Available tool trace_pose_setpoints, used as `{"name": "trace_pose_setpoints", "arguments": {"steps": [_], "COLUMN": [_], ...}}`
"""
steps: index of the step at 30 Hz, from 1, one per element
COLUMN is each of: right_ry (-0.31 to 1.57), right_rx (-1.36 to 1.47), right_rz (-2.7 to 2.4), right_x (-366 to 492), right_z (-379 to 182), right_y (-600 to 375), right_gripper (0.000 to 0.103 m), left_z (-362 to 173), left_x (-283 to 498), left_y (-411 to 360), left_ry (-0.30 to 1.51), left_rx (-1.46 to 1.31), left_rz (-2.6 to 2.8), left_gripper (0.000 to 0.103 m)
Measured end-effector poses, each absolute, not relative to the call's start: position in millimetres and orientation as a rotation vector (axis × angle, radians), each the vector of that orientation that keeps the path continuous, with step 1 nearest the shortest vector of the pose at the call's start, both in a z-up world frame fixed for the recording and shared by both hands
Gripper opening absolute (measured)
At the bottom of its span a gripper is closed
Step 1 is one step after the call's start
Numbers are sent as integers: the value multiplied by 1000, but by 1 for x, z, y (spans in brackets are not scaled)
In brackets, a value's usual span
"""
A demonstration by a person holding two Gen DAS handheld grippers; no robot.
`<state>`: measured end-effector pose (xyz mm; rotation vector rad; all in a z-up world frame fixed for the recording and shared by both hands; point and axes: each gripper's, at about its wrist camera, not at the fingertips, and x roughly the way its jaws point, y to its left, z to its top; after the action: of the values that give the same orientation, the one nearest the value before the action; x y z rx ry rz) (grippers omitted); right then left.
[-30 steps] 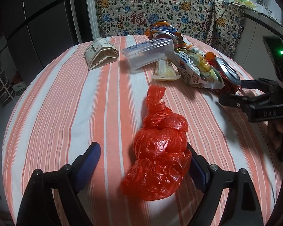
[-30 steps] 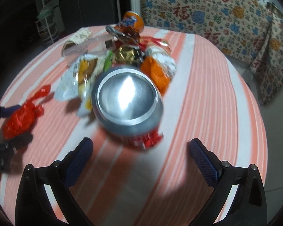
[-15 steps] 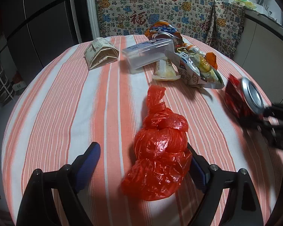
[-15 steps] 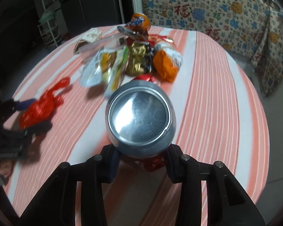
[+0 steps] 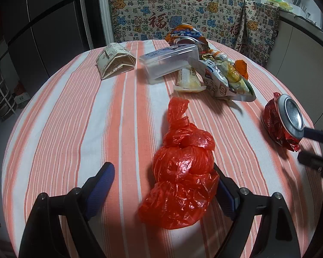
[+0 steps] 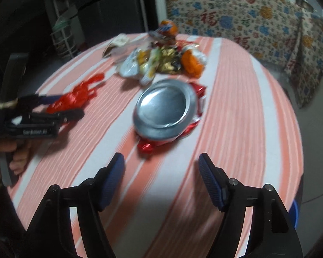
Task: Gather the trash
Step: 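Lift the red bag with the left tool while the right tool lifts the crushed can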
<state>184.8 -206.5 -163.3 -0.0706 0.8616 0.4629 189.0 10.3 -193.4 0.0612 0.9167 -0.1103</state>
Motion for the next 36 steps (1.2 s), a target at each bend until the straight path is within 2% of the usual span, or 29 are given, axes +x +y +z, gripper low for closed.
{"name": "trace_pose_setpoints", "arguments": {"steps": [8, 12, 13, 14, 15, 22, 23, 24, 25, 26, 27, 29, 36], "right_ry": [791, 779, 781, 790, 803, 850, 852, 854, 855, 856, 857, 855, 823], "right_rx": [-44, -102, -108, -109, -102, -15, -10, -5, -1, 4, 7, 8, 12], "right_rz": [446, 376, 353, 335, 328, 416, 431, 443, 450, 459, 466, 474, 485], "right_x": [198, 205, 207, 209, 212, 204, 201, 199, 196, 194, 193, 190, 181], "right_z": [-151, -154, -154, -153, -153, -149, -148, -147, -146, -145, -144, -142, -131], "right_y": [-187, -170, -169, -170, -172, -201, -203, -207, -210, -213, -215, -218, -227], "right_gripper": [83, 83, 81, 67, 63, 63, 63, 63, 63, 63, 63, 63, 63], "left_z": [-193, -193, -193, -193, -193, -189, -188, -187, -186, -185, -183, -180, -165], "left_x": [189, 189, 189, 189, 189, 179, 177, 176, 174, 172, 171, 168, 148], "left_y": [10, 11, 11, 11, 11, 3, 1, 0, -3, -5, -7, -10, -35], "left_ry": [917, 917, 917, 917, 917, 936, 934, 928, 923, 920, 919, 920, 879], "left_rx": [61, 62, 61, 60, 57, 68, 73, 74, 76, 78, 70, 29, -35], "left_rz": [-110, -110, -110, -112, -120, -230, -229, -234, -238, -237, -243, -272, -321], "left_gripper": [89, 89, 89, 89, 89, 87, 84, 76, 58, 45, 40, 36, 33]}}
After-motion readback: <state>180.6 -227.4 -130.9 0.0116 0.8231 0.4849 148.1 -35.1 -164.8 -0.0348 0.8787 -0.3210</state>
